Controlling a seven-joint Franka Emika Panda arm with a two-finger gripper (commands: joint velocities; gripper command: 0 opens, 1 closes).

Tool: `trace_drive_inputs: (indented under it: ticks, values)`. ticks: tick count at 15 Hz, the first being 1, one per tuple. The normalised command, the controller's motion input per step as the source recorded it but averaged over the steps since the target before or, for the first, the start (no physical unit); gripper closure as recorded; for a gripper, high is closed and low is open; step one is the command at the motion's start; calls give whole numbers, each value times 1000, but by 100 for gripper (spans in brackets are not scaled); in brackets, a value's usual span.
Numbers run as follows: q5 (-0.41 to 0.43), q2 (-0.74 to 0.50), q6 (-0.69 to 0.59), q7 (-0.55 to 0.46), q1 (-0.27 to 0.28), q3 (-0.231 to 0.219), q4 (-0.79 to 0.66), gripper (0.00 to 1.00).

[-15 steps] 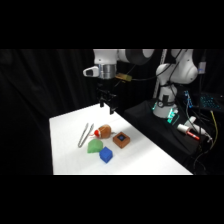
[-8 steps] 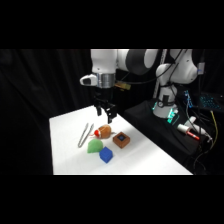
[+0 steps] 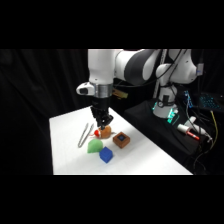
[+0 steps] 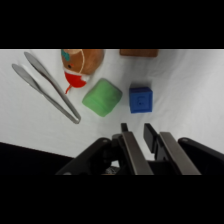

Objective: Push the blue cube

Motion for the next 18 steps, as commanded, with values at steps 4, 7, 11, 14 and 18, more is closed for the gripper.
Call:
trace_drive_inputs:
  ticks: [4,7,11,14,18]
  values:
    - [-77,192,135,23,25,8,144,100]
    - [-48,205,135,9,17,11,127,95]
    - [-25,213,138,10,21,20,153,95]
    - [-32,223,127,14,38,29,172,96]
    - [-37,235,143,13,35,28,167,96]
